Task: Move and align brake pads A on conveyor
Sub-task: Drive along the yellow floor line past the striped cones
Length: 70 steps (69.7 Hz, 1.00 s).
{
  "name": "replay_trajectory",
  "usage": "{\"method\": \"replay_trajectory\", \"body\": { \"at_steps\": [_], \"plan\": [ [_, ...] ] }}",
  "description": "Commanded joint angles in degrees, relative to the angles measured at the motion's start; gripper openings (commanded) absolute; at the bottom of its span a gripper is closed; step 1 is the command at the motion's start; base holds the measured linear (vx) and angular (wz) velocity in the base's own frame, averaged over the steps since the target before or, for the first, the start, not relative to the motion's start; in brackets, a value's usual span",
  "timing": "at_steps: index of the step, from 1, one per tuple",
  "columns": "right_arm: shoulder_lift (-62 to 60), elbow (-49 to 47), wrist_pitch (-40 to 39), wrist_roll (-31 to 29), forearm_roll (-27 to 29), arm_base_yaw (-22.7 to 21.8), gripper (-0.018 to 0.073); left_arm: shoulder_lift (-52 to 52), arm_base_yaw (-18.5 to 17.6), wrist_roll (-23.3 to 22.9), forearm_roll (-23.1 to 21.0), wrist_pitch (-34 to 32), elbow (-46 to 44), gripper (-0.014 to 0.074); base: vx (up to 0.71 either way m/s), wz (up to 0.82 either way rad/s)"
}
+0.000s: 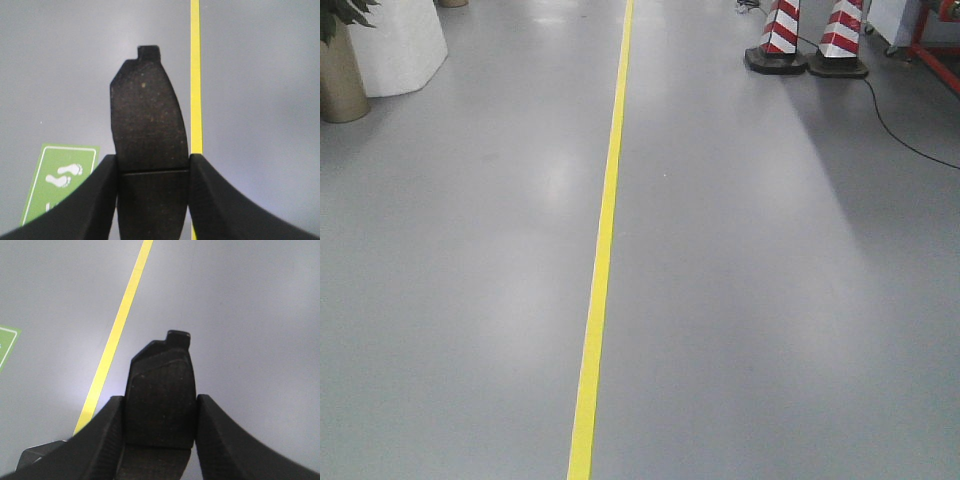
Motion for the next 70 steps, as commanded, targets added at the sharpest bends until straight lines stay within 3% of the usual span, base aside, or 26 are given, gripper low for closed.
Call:
{"method": "replay_trajectory", "body": {
  "at_steps": [1,70],
  "plan": [
    [0.1,-1.5,-3.3,0.0,0.0,0.0,-0.0007,0.4,-0.1,-0.4,1.9,-2.9,-1.4,-0.0006,0.58,0.02],
    [0.1,-1.5,-3.1,0.0,0.0,0.0,-0.0007,0.4,-0.1,-0.4,1.9,-2.9,-1.4,-0.0006,0.67,0.0]
  ]
}}
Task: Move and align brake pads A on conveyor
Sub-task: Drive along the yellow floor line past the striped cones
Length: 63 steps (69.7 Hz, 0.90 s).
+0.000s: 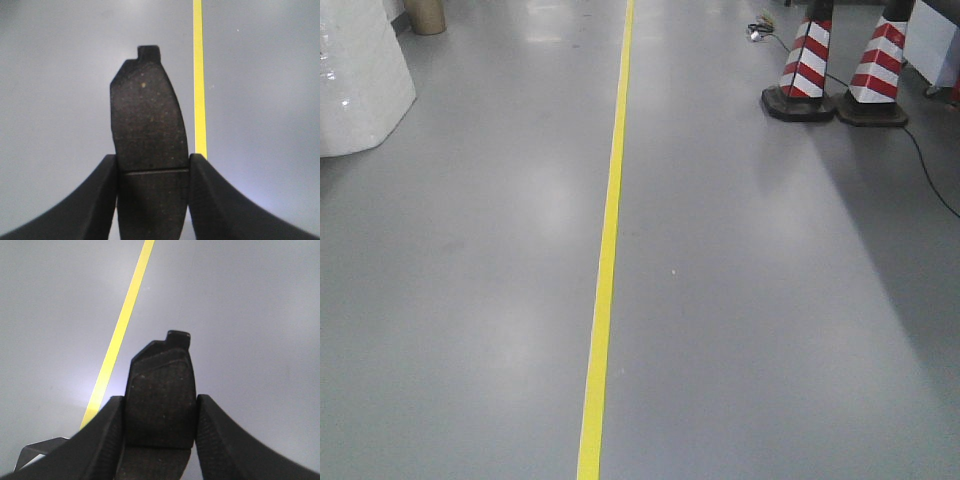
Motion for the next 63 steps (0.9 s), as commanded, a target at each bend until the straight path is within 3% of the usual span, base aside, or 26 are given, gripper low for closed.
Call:
{"method": "replay_trajectory", "body": {
  "at_steps": [1,63],
  "plan": [
    [0.1,-1.5,-3.6,0.0,0.1,0.0,-0.0007,0.4,-0.1,-0.4,1.9,-2.9,-1.4,-0.0006,0.74,0.04],
    [0.1,-1.5,-1.7,0.0,0.1,0.0,-0.0007,0.4,-0.1,-0.4,1.9,-2.9,-1.4,-0.0006,0.75,-0.05]
  ]
}}
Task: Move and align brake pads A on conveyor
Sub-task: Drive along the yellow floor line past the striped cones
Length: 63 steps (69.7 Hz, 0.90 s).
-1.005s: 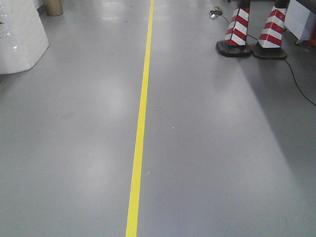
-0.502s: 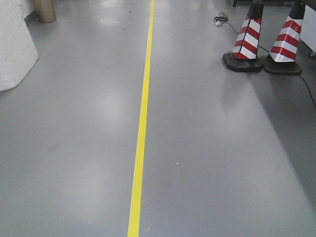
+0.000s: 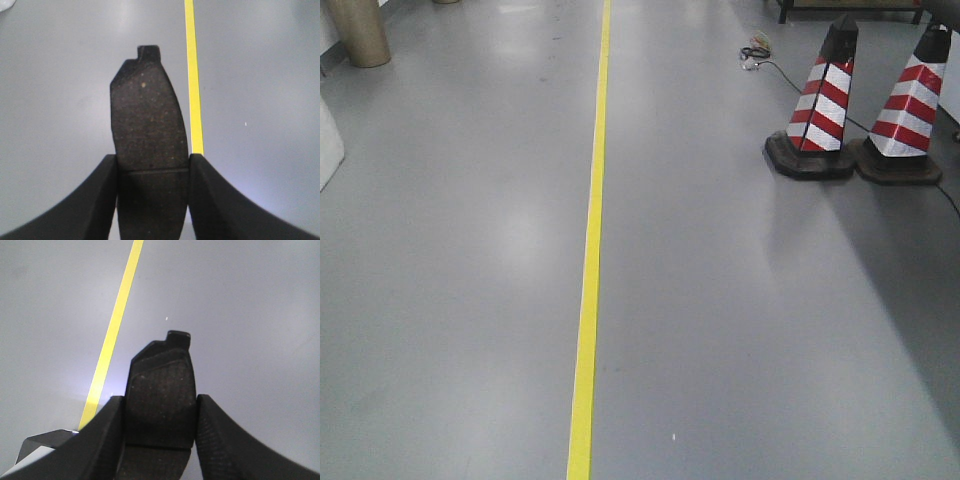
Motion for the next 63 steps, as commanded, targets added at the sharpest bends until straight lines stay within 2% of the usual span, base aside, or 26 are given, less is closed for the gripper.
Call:
{"method": "replay_trajectory", "body": {
  "at_steps": [1,63],
  "plan": [
    [0.1,-1.5,-3.3,0.0,0.0,0.0,-0.0007,0.4,-0.1,-0.4,1.9,-2.9,-1.4,-0.0006,0.77,-0.06],
    [0.1,-1.5,-3.3,0.0,0.0,0.0,-0.0007,0.4,-0.1,-0.4,1.9,-2.9,-1.4,-0.0006,0.77,0.0]
  ]
}}
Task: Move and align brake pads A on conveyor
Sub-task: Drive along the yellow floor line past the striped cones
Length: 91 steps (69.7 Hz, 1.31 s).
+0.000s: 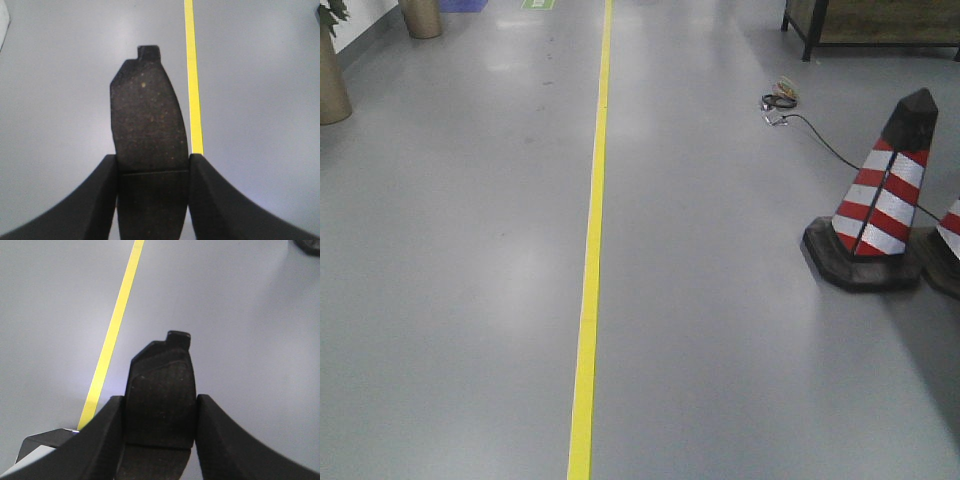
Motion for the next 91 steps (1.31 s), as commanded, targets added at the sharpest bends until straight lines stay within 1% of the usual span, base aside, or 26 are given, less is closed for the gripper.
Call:
{"method": "replay_trajectory", "body": {
  "at_steps": [1,32,62,75,91],
  "plan": [
    [0.1,-1.5,-3.4,0.0,0.1,0.0,-0.0007,0.4,-0.1,-0.4,1.9,-2.9,-1.4,-0.0006,0.75,-0.03],
    [0.1,-1.5,-3.4,0.0,0.1,0.0,-0.0007,0.4,-0.1,-0.4,1.9,-3.0,-1.4,-0.0006,0.71,-0.03],
    [0.1,-1.5,-3.3,0.0,0.0,0.0,-0.0007,0.4,-0.1,-0.4,1.9,-2.9,-1.4,-0.0006,0.53,-0.03],
    [0.1,-1.5,-3.3,0.0,0.0,0.0,-0.0007,0.4,-0.1,-0.4,1.9,-2.9,-1.4,-0.0006,0.41,-0.33],
    [0.1,-1.5,-3.3,0.0,0.0,0.0,-0.0007,0.4,-0.1,-0.4,1.9,-2.9,-1.4,-0.0006,0.35,-0.58]
  ]
}}
